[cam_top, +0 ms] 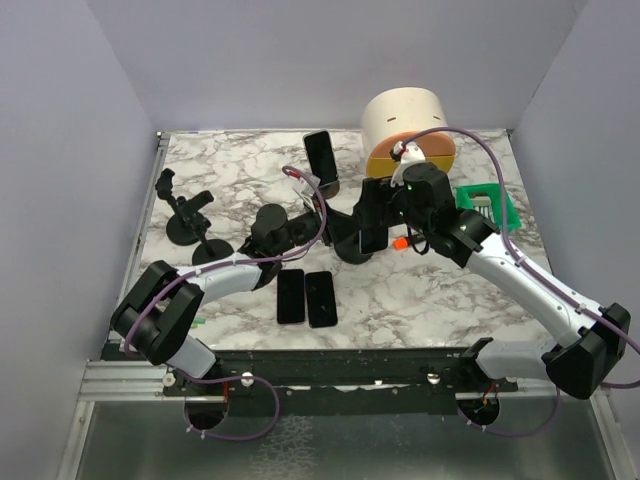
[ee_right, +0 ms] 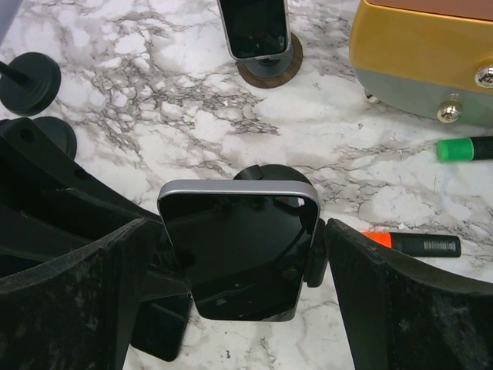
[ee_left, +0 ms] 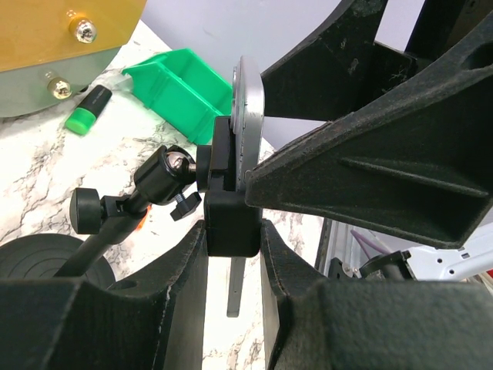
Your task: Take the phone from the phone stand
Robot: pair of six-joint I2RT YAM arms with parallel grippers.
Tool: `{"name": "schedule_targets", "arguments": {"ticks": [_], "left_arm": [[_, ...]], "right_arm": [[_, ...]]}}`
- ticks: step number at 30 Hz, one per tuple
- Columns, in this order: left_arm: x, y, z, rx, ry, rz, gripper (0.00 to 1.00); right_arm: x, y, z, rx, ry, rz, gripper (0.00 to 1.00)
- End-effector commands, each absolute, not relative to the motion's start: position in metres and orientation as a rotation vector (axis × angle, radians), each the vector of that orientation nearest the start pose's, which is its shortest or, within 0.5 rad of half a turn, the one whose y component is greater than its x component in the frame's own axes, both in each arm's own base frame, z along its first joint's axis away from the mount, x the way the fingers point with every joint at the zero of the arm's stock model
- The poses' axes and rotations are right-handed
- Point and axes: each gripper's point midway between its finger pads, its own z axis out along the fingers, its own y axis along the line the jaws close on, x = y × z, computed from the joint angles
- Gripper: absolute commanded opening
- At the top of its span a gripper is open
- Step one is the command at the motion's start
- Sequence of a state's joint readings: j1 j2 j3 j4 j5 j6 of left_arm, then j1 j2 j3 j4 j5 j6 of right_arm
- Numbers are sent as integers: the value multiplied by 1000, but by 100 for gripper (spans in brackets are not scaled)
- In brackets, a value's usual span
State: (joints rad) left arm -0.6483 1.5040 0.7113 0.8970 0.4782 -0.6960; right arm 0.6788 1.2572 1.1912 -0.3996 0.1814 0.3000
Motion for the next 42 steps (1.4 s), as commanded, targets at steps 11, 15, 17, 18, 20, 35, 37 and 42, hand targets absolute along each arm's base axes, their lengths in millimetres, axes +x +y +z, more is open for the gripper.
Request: {"name": "schedule_targets", "arguments": {"ticks": [11,15,17,18,20,35,37,42], "left_arm": [[280,-346,245,404,1552,-1421,0],[280,-345,245,405,1552,-1422,0],[280,-346,246,406,1549,-1422,0],[280,-345,246,405,1550,-1422,0],[279,-345,245,406,1551,-1422,0],[280,-346,244,403,1554,-1422,0],[280,-346,245,403,1553,-1422,0],[281,-344,240,388,1567,-1416,0]], "right_arm": [[327,235,267,-353,1988,393,94],[328,236,261,-357,2000,387,94],[329,237,261,-353,1998,387,95],[330,236,262,-350,1996,386,95],[331,237,263,-349,1992,386,95],[337,236,261,-347,2013,347,83],[336,236,260,-345,2012,349,73],[336,231,258,-322,2014,335,36]]}}
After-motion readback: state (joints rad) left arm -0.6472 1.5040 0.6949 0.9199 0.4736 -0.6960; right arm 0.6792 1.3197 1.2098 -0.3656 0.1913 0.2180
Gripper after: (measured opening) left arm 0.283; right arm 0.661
